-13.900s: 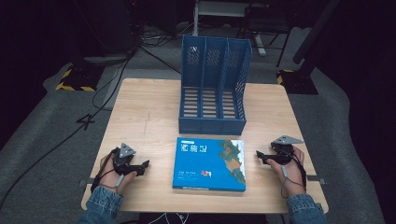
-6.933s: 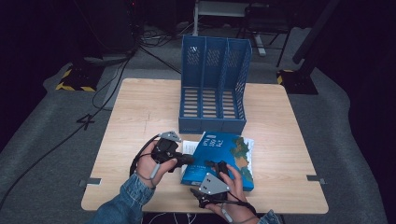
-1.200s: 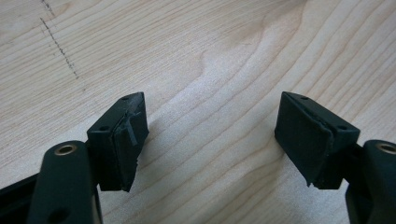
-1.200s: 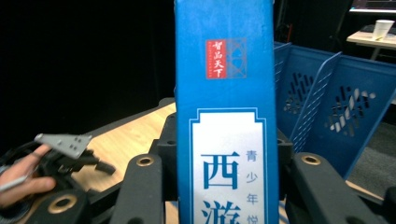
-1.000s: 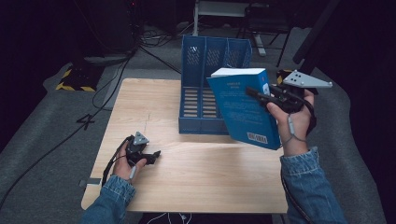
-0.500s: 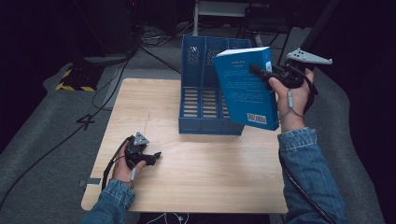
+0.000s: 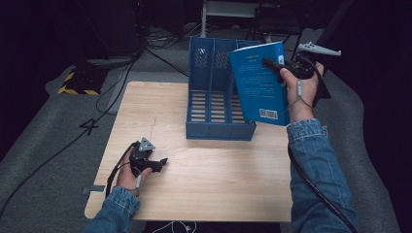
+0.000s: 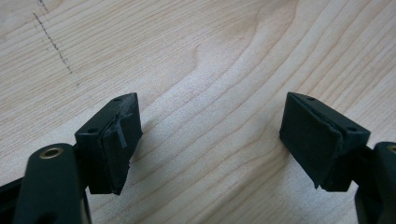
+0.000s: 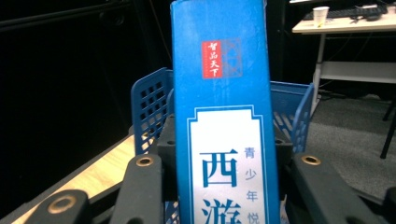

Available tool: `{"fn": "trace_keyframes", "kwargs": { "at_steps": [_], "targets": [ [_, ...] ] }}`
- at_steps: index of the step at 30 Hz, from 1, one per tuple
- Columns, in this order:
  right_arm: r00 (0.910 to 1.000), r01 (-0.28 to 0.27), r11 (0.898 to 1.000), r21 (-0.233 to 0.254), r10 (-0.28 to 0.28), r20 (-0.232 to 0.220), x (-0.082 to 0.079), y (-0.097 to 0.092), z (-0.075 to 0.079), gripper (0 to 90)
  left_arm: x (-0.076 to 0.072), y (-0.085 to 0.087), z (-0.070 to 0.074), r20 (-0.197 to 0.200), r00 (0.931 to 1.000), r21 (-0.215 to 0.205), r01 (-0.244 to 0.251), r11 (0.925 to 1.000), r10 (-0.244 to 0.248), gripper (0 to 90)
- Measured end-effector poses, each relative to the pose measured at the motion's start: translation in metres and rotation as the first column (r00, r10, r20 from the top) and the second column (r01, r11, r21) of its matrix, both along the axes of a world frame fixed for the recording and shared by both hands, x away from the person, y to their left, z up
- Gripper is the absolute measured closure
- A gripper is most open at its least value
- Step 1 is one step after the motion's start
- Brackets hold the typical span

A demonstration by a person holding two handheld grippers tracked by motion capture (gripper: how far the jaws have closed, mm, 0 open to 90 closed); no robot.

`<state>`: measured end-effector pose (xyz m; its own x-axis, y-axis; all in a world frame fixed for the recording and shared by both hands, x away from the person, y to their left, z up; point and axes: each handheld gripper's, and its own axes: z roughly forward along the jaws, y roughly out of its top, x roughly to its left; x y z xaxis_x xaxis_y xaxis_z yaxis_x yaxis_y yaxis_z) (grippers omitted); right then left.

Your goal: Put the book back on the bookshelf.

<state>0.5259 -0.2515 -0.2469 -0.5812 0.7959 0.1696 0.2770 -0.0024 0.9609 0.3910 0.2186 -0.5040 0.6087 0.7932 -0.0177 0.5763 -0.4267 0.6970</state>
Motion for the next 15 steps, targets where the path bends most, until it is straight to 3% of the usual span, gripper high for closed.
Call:
{"fn": "trace_keyframes", "kwargs": {
  "at_steps": [10, 15],
  "targets": [
    [0.9971, 0.075, 0.996, 0.042, -0.074, -0.019, 0.023, -0.015, -0.004, 61.3, 0.000, 0.000, 0.000, 0.000, 1.0000, 0.001, -0.002, 1.0000, 0.002, 21.2],
    [0.9898, 0.138, 0.987, 0.082, -0.134, -0.049, 0.031, -0.019, -0.006, 61.3, 0.000, 0.000, 0.000, -0.001, 1.0000, 0.002, 0.001, 1.0000, -0.001, 21.2]
  ]
}}
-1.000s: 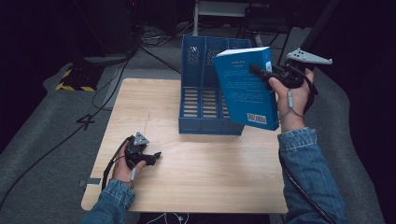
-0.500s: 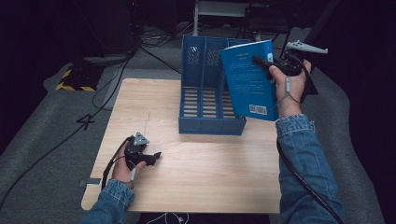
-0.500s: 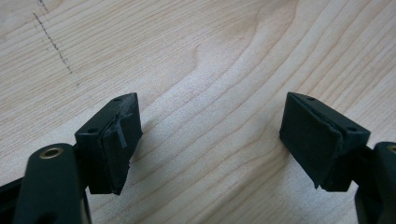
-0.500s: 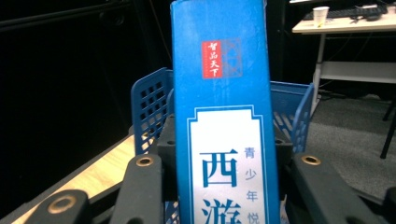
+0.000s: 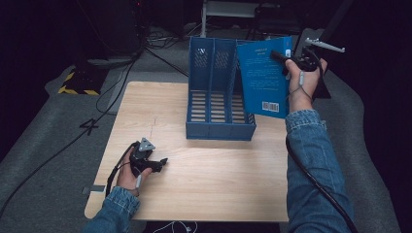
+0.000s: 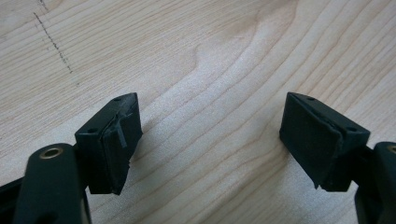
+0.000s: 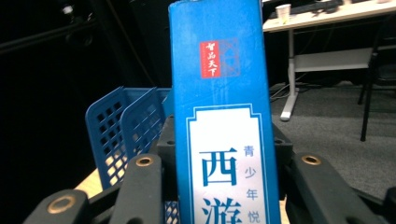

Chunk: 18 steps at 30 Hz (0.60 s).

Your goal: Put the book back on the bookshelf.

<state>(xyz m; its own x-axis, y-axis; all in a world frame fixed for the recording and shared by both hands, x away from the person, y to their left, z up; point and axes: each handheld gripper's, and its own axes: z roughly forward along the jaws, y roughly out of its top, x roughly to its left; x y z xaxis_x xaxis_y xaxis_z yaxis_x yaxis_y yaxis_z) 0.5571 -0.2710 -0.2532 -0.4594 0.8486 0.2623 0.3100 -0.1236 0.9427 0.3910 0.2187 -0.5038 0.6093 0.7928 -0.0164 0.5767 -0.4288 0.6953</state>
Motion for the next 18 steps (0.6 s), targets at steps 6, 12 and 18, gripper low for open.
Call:
{"fn": "trace_keyframes", "kwargs": {
  "at_steps": [6, 12, 18],
  "targets": [
    [0.9999, 0.014, 0.999, 0.032, -0.014, -0.004, 0.005, 0.000, -0.001, 61.3, 0.000, 0.000, 0.000, 0.000, 1.0000, -0.002, -0.001, 1.0000, 0.001, 21.1],
    [0.9998, 0.021, 0.997, 0.076, -0.021, -0.003, 0.006, -0.006, -0.002, 61.2, 0.000, 0.000, 0.000, 0.003, 1.0000, -0.001, -0.001, 1.0000, 0.001, 21.1],
    [0.9995, 0.030, 0.998, 0.061, -0.030, -0.004, 0.011, 0.004, -0.001, 61.1, 0.000, 0.000, 0.000, 0.003, 1.0000, -0.002, -0.001, 1.0000, 0.001, 21.0]
  ]
}}
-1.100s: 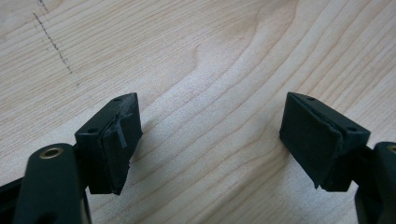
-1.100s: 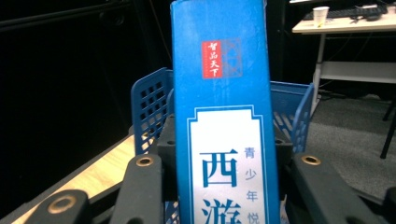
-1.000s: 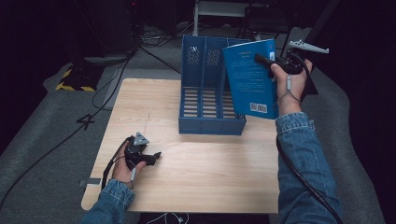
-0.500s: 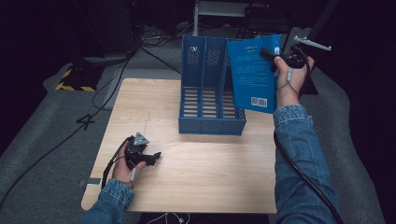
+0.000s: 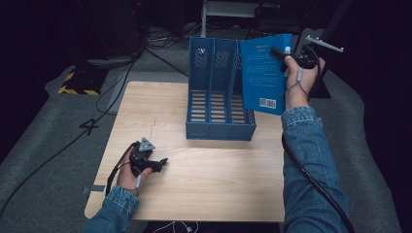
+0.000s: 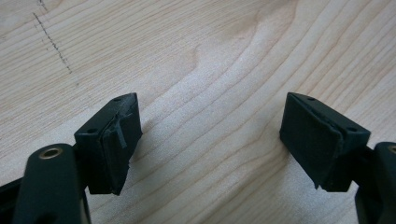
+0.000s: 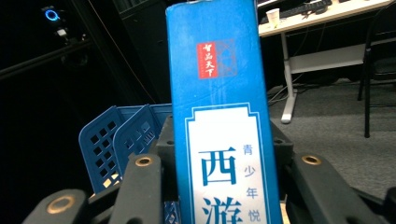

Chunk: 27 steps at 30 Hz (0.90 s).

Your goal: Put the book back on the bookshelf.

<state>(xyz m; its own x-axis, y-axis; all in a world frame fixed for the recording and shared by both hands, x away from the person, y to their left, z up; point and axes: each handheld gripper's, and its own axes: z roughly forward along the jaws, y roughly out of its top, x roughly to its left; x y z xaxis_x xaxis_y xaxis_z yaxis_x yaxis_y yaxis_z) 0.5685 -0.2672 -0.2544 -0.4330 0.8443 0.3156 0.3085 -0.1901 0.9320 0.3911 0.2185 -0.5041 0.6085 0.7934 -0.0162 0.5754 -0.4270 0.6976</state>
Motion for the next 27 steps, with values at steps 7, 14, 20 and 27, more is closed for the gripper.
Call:
{"fn": "trace_keyframes", "kwargs": {
  "at_steps": [7, 14, 20, 27],
  "targets": [
    [0.9994, 0.033, 0.999, -0.035, -0.033, -0.011, 0.002, 0.021, 0.007, 61.1, 0.001, 0.000, 0.000, 0.000, 1.0000, 0.004, 0.009, 1.0000, -0.009, 20.5],
    [0.9997, 0.022, 1.000, -0.005, -0.022, 0.008, 0.000, 0.038, 0.013, 61.1, 0.001, -0.001, 0.000, 0.001, 1.0000, -0.001, 0.006, 1.0000, -0.006, 19.8],
    [0.9976, 0.033, 0.999, 0.010, -0.033, 0.061, 0.003, 0.044, 0.015, 61.0, 0.001, -0.001, 0.000, 0.001, 1.0000, -0.001, 0.006, 1.0000, -0.006, 19.7],
    [0.9922, 0.028, 0.999, 0.015, -0.030, 0.121, 0.014, 0.057, -0.013, 60.4, 0.001, -0.001, 0.000, -0.001, 1.0000, -0.001, 0.004, 1.0000, -0.004, 19.8]
  ]
}}
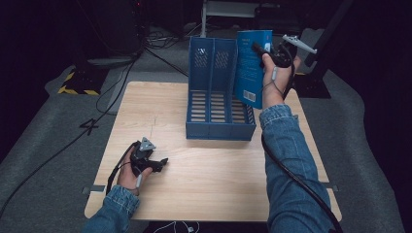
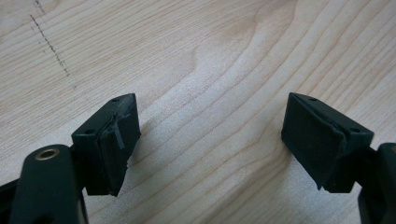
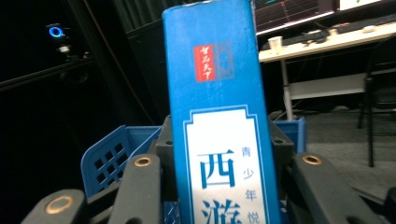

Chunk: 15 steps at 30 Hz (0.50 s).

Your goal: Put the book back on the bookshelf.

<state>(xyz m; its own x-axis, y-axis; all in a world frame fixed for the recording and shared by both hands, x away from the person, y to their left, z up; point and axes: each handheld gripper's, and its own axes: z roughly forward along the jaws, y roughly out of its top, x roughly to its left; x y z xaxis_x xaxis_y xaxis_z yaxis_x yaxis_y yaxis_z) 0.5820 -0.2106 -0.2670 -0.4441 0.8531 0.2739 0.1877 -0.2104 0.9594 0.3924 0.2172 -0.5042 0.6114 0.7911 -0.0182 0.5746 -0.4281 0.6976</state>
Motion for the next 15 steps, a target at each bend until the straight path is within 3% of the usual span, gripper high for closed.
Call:
{"fn": "trace_keyframes", "kwargs": {
  "at_steps": [3, 6, 8, 11, 15],
  "targets": [
    [0.9999, 0.000, 1.000, -0.019, 0.000, 0.014, -0.001, 0.007, -0.004, 60.2, 0.000, 0.000, 0.000, 0.003, 1.0000, 0.001, 0.001, 1.0000, -0.001, 19.8],
    [0.9998, 0.004, 0.996, -0.087, -0.002, 0.021, -0.004, 0.014, -0.006, 59.6, 0.000, 0.000, 0.000, 0.002, 1.0000, 0.001, 0.002, 1.0000, -0.002, 19.8],
    [0.9999, 0.005, 0.995, -0.100, -0.003, 0.016, -0.005, 0.017, -0.009, 58.9, 0.000, 0.000, 0.000, 0.003, 1.0000, 0.001, 0.002, 1.0000, -0.002, 19.7],
    [0.9997, 0.009, 0.990, -0.142, -0.012, -0.019, -0.005, 0.024, -0.022, 58.6, 0.000, 0.000, 0.000, 0.001, 1.0000, 0.000, 0.003, 1.0000, -0.003, 19.7],
    [0.9988, -0.001, 0.987, -0.163, -0.007, -0.048, -0.002, 0.028, -0.038, 58.7, 0.001, 0.000, 0.000, 0.004, 1.0000, 0.006, 0.005, 1.0000, -0.005, 19.6]
  ]
}}
